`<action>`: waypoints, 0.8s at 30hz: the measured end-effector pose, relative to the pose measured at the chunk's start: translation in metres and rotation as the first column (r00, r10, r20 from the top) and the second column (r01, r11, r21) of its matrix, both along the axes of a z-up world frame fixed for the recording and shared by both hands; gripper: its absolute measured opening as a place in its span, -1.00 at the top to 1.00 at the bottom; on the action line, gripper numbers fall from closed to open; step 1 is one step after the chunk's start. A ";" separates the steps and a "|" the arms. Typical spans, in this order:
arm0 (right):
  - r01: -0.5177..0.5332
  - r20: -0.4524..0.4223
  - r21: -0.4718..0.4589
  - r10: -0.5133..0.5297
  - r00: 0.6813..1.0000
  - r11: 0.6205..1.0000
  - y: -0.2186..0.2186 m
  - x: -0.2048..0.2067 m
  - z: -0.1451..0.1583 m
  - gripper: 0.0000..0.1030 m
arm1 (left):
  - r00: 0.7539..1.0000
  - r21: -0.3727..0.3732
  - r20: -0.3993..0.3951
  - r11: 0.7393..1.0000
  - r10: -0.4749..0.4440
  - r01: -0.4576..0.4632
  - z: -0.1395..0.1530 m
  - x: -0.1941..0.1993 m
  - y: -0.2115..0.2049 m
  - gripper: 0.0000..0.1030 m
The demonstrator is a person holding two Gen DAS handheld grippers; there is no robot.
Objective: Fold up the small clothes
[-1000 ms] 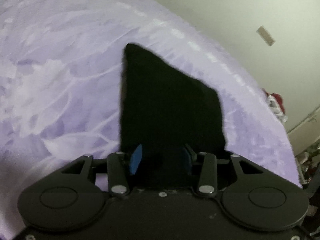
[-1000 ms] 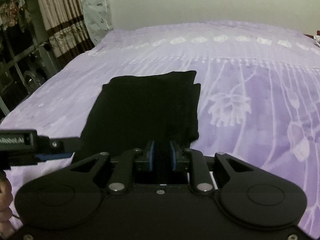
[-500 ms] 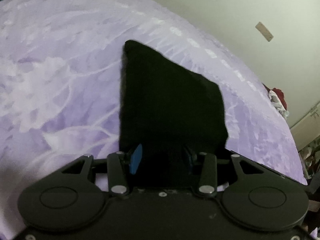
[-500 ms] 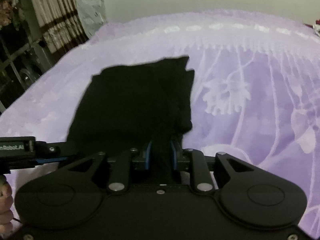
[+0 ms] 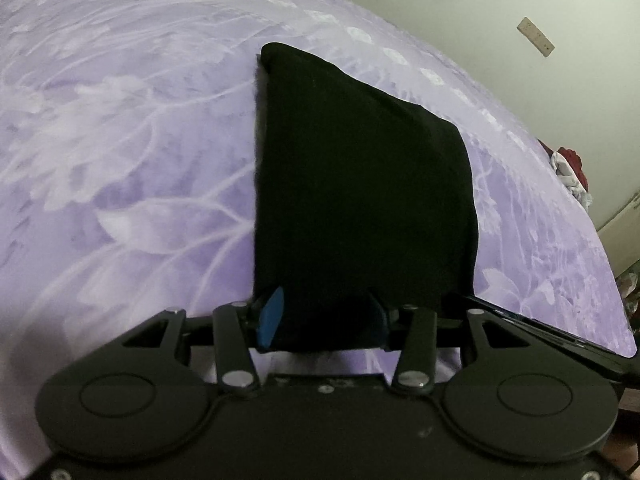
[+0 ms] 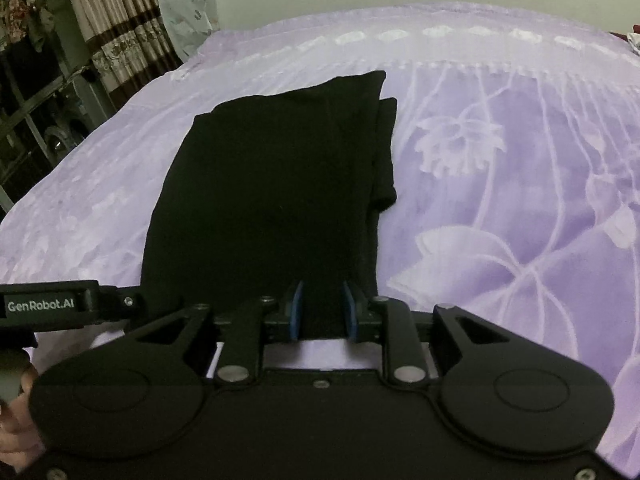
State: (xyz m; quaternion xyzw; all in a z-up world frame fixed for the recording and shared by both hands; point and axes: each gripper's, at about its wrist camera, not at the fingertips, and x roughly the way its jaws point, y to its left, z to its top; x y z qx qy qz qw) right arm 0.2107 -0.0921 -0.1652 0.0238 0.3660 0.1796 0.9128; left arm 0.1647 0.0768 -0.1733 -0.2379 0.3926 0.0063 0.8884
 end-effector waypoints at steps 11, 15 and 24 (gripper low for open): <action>0.033 0.048 0.027 -0.034 0.998 0.999 -0.011 -0.051 0.060 -0.26 | 0.999 0.023 -0.015 0.999 0.042 -0.042 0.072 -0.050 -0.016 -0.34; 0.050 0.019 0.013 -0.050 0.999 0.999 -0.015 -0.075 0.079 -0.37 | 0.999 0.098 -0.030 0.995 0.039 -0.036 0.090 -0.077 -0.025 -0.43; 0.061 0.047 -0.060 -0.059 0.997 0.996 -0.013 -0.109 0.097 -0.60 | 0.998 0.111 -0.055 0.994 0.028 -0.022 0.103 -0.113 -0.032 -0.49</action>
